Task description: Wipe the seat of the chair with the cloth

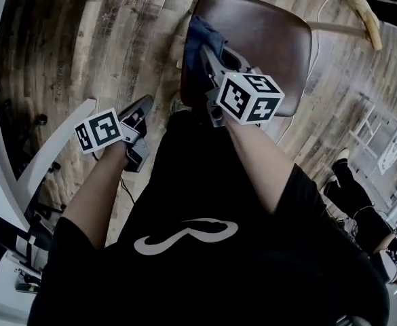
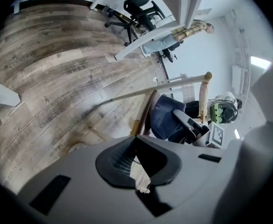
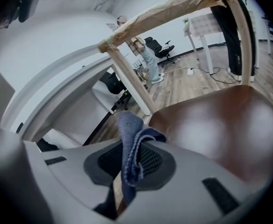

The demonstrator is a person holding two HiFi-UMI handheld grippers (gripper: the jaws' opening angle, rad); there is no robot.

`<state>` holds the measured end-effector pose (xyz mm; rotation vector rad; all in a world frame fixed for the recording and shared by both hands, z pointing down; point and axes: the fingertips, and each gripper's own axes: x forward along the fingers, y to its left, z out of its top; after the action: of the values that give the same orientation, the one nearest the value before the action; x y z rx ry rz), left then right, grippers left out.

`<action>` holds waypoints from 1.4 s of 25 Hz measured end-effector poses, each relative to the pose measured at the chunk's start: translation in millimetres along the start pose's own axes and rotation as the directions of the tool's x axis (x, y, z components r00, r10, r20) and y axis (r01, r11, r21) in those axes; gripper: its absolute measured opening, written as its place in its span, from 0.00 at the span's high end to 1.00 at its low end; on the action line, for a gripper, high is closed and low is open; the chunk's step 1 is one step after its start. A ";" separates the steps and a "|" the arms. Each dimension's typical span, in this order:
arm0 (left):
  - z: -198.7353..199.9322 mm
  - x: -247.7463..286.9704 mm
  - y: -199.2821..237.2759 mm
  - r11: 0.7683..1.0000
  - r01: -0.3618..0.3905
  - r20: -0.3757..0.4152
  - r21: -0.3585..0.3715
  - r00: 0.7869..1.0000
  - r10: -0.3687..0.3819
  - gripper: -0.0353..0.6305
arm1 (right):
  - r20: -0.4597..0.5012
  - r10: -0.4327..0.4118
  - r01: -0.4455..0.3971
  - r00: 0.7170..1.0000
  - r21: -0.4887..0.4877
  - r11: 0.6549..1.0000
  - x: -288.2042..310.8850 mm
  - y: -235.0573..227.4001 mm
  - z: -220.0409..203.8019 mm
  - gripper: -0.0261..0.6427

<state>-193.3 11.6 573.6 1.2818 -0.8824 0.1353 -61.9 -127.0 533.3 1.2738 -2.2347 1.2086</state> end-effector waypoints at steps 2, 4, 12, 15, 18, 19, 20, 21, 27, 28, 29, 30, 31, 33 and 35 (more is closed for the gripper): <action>0.7 -5.0 7.9 1.000 -0.003 0.002 -0.005 1.000 0.003 0.93 | -0.027 0.006 -0.006 1.000 -0.022 1.000 10.1 7.4 -10.3 0.88; 1.6 -8.5 15.0 1.000 -0.008 0.007 -0.013 1.000 0.008 0.93 | -0.051 0.002 -0.004 0.999 -0.034 0.999 16.6 9.3 -18.9 0.88; -4.6 -0.6 22.8 0.999 -0.019 -0.005 -0.027 1.000 0.019 0.93 | -0.114 -0.062 0.055 0.992 -0.062 0.997 23.7 -19.6 -35.6 0.88; -10.9 5.6 15.6 1.000 -0.017 -0.027 -0.015 0.999 0.017 0.93 | -0.124 -0.074 0.065 0.990 -0.077 0.995 19.8 -27.8 -40.7 0.88; -12.2 8.3 9.6 1.000 -0.016 -0.035 -0.002 0.999 0.016 0.93 | -0.128 -0.075 0.063 0.989 -0.094 0.994 20.1 -30.0 -43.1 0.88; -12.3 9.5 7.4 1.000 -0.017 -0.036 0.003 0.999 0.017 0.93 | -0.131 -0.076 0.063 0.989 -0.095 0.993 19.9 -31.7 -43.6 0.88; -12.3 11.0 5.0 1.000 -0.017 -0.037 0.007 0.999 0.018 0.93 | -0.132 -0.077 0.065 0.988 -0.093 0.994 19.1 -34.0 -43.8 0.88; -12.4 12.7 2.7 1.000 -0.018 -0.037 0.009 0.999 0.018 0.93 | -0.133 -0.079 0.068 0.988 -0.088 0.994 17.9 -37.0 -43.6 0.88; -20.5 22.2 -5.1 1.000 -0.026 -0.050 0.015 0.998 0.027 0.93 | -0.138 -0.100 0.089 0.985 -0.082 0.993 6.8 -55.4 -42.1 0.88; -23.0 24.2 -7.0 1.000 -0.024 -0.056 0.018 0.998 0.025 0.93 | -0.138 -0.106 0.095 0.985 -0.081 0.992 3.6 -59.5 -42.0 0.88; -25.5 26.3 -8.8 1.000 -0.023 -0.063 0.021 0.998 0.024 0.93 | -0.137 -0.113 0.102 0.984 -0.079 0.992 0.2 -63.9 -41.7 0.88; -27.7 28.2 -10.5 0.999 -0.022 -0.070 0.025 0.997 0.023 0.93 | -0.136 -0.120 0.110 0.983 -0.078 0.991 -3.1 -68.2 -41.5 0.88; -29.5 29.9 -12.1 0.999 -0.021 -0.075 0.028 0.997 0.023 0.93 | -0.135 -0.127 0.118 0.983 -0.077 0.990 -6.4 -72.6 -41.6 0.88; -32.0 33.8 -15.4 0.999 -0.021 -0.081 0.032 0.996 0.023 0.93 | -0.134 -0.141 0.131 0.981 -0.075 0.988 -12.6 -81.6 -41.8 0.88; -33.5 38.7 -19.8 0.999 -0.019 -0.082 0.034 0.996 0.022 0.93 | -0.131 -0.152 0.143 0.980 -0.073 0.987 -18.3 -90.9 -41.1 0.88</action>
<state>-139.8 19.8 582.4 1.2900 -0.8257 0.2181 16.6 -107.4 594.3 1.2681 -2.0274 1.1257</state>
